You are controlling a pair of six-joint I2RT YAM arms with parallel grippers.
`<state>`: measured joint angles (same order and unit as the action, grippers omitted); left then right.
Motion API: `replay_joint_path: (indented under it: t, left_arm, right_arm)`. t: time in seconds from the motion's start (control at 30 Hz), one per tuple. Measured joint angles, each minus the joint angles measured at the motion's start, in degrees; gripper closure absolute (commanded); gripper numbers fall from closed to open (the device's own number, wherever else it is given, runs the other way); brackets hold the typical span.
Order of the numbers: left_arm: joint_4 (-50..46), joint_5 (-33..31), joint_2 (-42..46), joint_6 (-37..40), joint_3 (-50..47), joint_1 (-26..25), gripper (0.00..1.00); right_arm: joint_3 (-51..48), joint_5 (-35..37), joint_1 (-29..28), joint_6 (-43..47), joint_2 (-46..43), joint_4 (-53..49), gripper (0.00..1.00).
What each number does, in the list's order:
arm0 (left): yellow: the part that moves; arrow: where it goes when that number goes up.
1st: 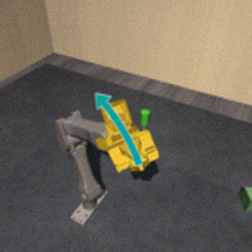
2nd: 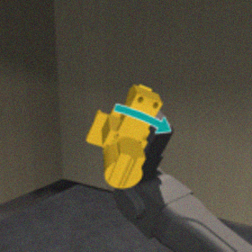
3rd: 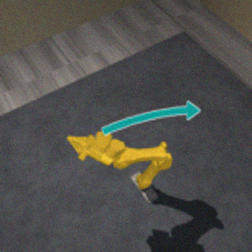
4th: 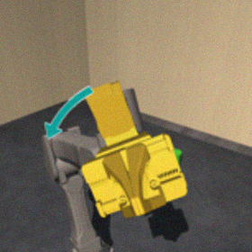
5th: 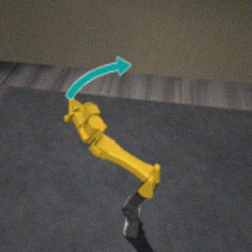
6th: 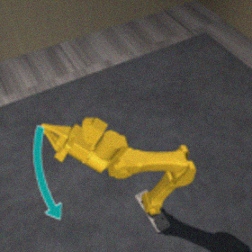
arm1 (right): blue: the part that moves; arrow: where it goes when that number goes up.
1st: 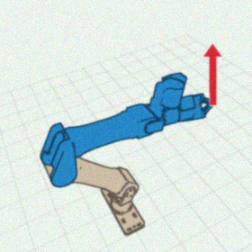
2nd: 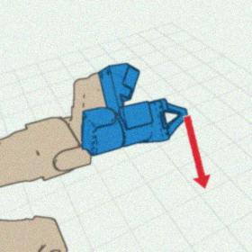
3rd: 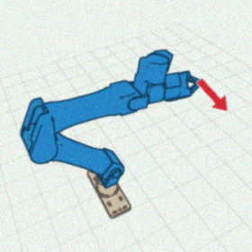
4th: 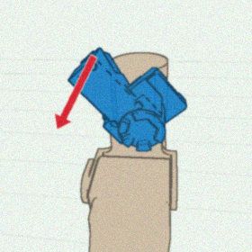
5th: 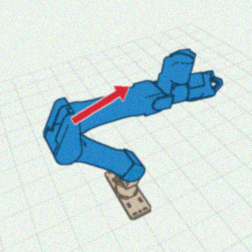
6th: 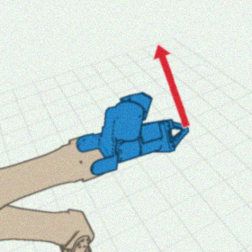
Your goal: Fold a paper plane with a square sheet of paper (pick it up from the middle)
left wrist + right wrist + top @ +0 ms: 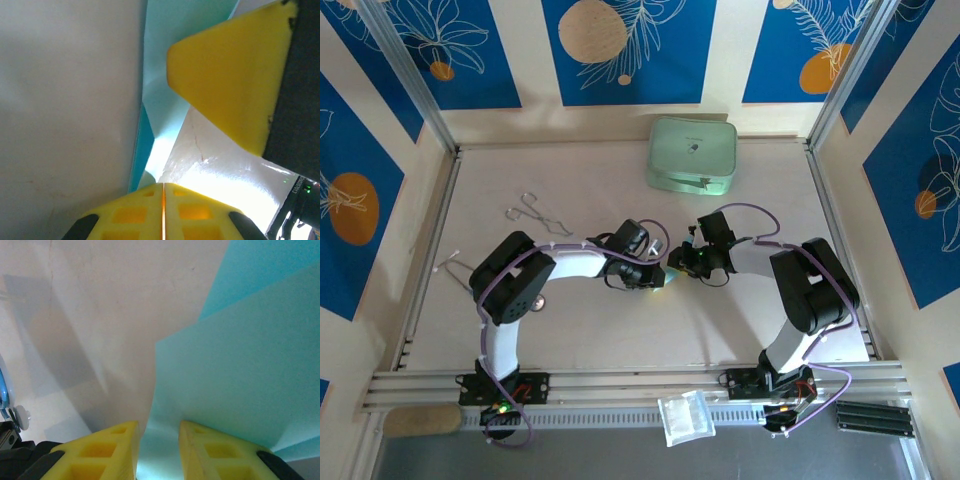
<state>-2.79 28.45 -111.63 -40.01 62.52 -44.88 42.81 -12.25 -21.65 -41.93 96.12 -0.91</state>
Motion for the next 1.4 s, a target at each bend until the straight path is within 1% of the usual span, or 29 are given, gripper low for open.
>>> replay_joint_path:
  t: [0.37, 0.6, 0.67, 0.87, 0.97, 1.1, 1.4]
  left_arm:
    - [-0.7, -0.7, -0.3, 0.3, 0.1, 0.0, 0.92]
    - [-1.0, -1.3, -0.3, 1.4, 0.1, 0.0, 0.92]
    - [-1.0, -1.5, -0.2, 1.5, 0.1, 0.0, 0.90]
    - [-1.2, -3.5, 3.3, 1.4, -1.8, 0.7, 0.88]
    - [-0.8, -4.5, 4.9, 1.3, -2.0, 1.0, 0.89]
    - [0.4, -4.5, 4.9, 0.8, -2.1, 1.5, 0.90]
    - [1.9, -4.5, 2.0, -0.6, -2.1, 1.5, 0.93]
  right_arm:
    - [0.3, -0.2, 0.0, 0.3, 0.3, -0.2, 0.70]
    - [2.9, -2.1, -0.1, 1.5, 2.7, -0.8, 0.70]
    - [3.7, -2.4, -0.4, 1.6, 3.2, -1.1, 0.70]
    - [5.1, -2.6, -1.4, 1.7, 4.3, -1.3, 0.70]
    - [5.2, -2.8, -1.7, 1.7, 4.5, -1.2, 0.70]
    - [5.2, -2.8, -1.8, 1.6, 4.6, -1.0, 0.70]
    - [5.2, -2.8, -1.7, 1.4, 4.6, -1.0, 0.71]
